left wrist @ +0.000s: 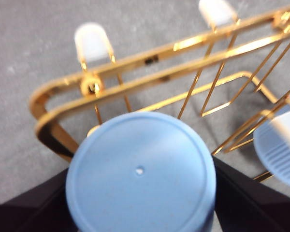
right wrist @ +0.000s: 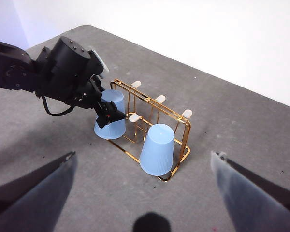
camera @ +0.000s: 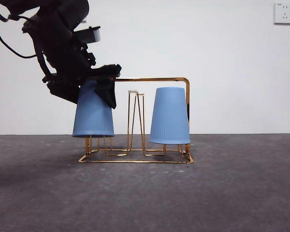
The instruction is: Pick up cup 1,put cup 1 in the cup rack,pick up cup 2,put cup 2 in the cup rack
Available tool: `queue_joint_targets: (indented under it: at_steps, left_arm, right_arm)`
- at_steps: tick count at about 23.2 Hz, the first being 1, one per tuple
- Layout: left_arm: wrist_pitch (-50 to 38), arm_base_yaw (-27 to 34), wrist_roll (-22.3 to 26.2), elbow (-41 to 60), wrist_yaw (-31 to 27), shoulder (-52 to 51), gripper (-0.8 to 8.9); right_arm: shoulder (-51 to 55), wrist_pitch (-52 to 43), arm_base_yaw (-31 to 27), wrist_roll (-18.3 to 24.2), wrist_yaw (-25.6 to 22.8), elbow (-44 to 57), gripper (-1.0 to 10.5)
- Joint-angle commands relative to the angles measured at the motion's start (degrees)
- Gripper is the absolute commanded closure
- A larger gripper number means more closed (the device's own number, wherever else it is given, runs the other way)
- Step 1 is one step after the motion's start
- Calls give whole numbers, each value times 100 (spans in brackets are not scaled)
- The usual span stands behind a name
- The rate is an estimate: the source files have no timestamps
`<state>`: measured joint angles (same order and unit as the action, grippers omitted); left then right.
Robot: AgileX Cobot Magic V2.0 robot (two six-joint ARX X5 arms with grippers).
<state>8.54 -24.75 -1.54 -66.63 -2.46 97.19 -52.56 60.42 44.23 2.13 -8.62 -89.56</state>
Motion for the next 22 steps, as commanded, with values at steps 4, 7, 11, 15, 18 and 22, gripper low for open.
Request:
queue_joint_targets:
  at_steps: [4,7,11,15,18,22]
  left_arm:
    - [46,20,-20,17,-33,243,822]
    - [92,20,-28,17,-35,313,822]
    - [146,20,-122,17,-35,308,769]
    - [433,92,-212,11,-9,299,339]
    - [656,96,-210,11,-11,299,245]
    - [903,111,-210,9,66,289,246]
  right_arm:
    - [-55,-46,0,-59,-26,15,474]
    - [-87,-42,0,-59,-39,15,474]
    - [-92,-46,0,-57,-39,15,474]
    - [-92,-46,0,-50,-39,15,474]
    - [-92,-46,0,-44,-39,15,474]
    - [-92,-44,0,-35,-39,15,474]
